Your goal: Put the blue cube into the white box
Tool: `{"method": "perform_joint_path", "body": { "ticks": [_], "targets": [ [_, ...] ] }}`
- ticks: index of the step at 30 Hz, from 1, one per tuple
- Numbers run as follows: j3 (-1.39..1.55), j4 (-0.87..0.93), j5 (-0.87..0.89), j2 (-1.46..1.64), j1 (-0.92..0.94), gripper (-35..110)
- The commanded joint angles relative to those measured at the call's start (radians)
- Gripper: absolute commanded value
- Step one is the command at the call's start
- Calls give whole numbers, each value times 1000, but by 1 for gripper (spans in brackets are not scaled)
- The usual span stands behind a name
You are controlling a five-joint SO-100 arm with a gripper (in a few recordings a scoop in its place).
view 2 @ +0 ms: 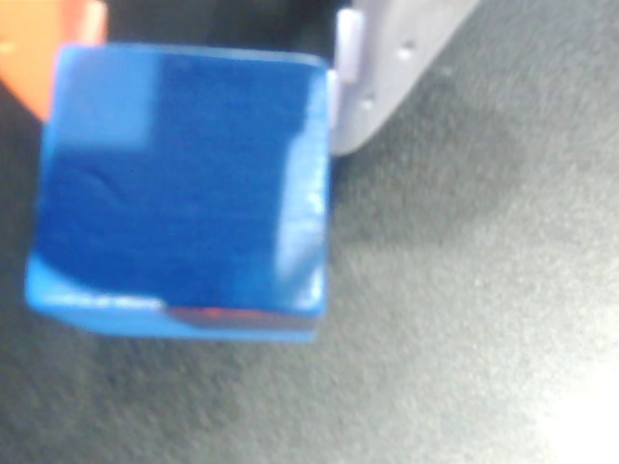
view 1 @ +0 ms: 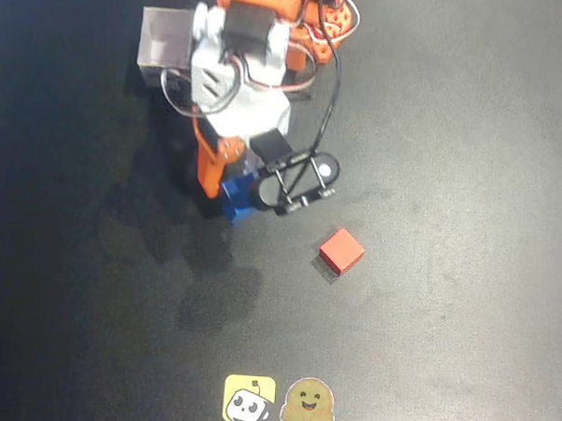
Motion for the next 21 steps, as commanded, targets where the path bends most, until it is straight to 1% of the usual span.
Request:
{"method": "perform_joint_path", "body": {
  "ticks": [1, 12, 21],
  "targets": [
    [-55, 32, 32, 64, 34, 0],
    [-54, 163, 117, 233, 103, 0],
    [-48, 176, 120, 265, 201, 0]
  ]
}}
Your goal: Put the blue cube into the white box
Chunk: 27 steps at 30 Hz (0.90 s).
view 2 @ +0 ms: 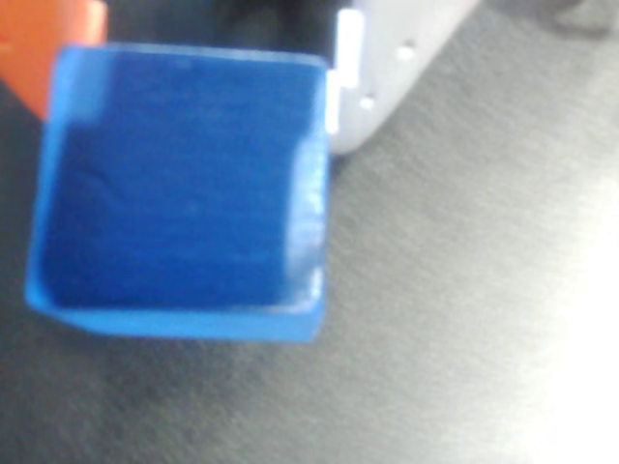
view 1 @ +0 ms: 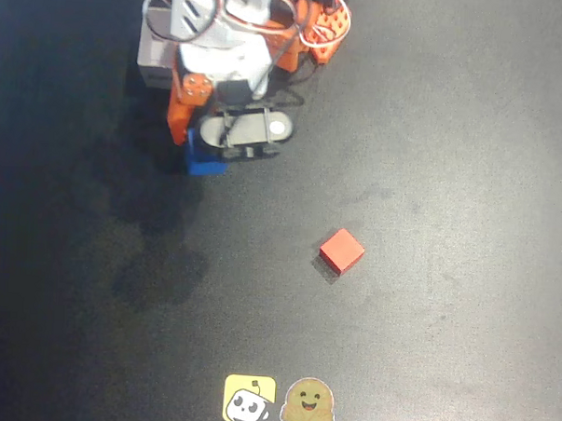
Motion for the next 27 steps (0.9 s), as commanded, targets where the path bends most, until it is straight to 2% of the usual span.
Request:
{"method": "perform_joint_path", "body": {
  "ticks": [1, 27],
  "targets": [
    [-34, 8, -6, 41, 41, 0],
    [-38, 89, -2, 120, 385, 0]
  ]
}}
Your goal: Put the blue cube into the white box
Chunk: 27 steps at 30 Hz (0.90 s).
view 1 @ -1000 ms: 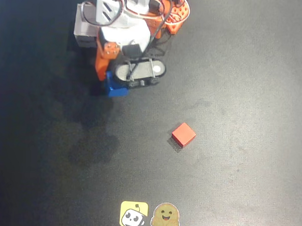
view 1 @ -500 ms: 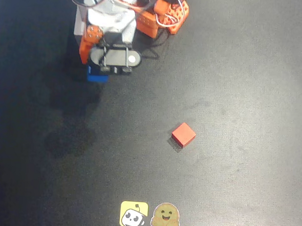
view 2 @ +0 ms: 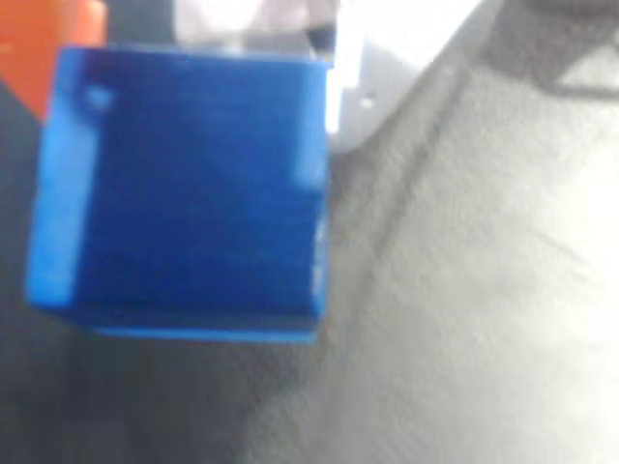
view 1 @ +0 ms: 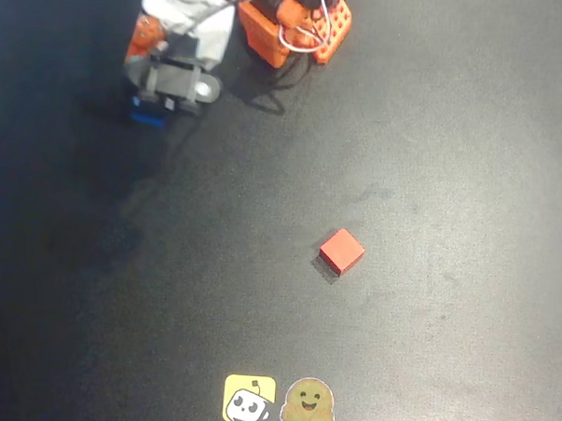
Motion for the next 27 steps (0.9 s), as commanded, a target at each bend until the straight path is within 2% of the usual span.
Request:
{"method": "perform_joint_path", "body": {
  "ticks": [1, 27],
  "targets": [
    [-37, 18, -5, 29, 40, 0],
    [112, 155, 17, 324, 256, 0]
  ]
}}
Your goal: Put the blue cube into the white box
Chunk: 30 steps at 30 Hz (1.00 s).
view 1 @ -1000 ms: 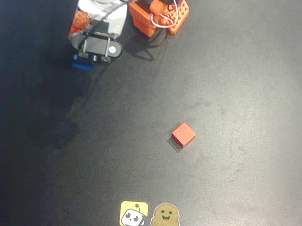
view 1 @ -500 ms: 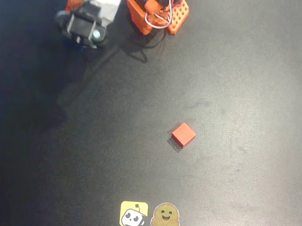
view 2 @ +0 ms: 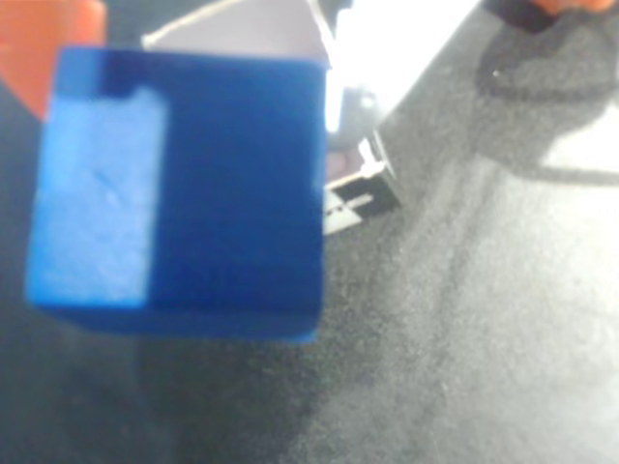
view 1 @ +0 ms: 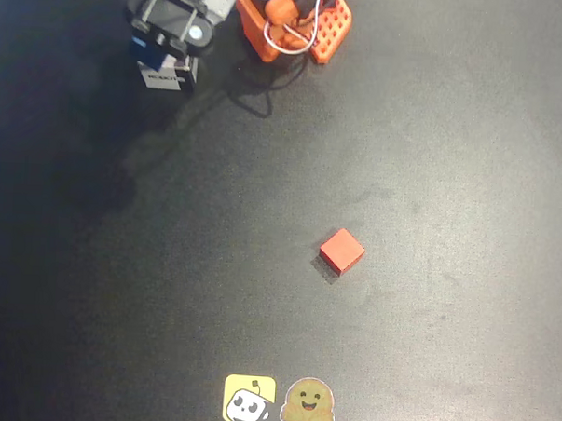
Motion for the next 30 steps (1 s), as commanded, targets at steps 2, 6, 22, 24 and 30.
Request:
{"method": "perform_joint_path", "body": {
  "ticks": [2, 6, 22, 24, 30],
  "targets": [
    [-5, 2, 9, 8, 31, 0],
    [-9, 3, 20, 8, 63, 0],
    [-2, 46, 133, 12, 156, 0],
    [0, 51, 141, 14, 167, 0],
    [2, 77, 164, 15, 201, 0]
  ]
}}
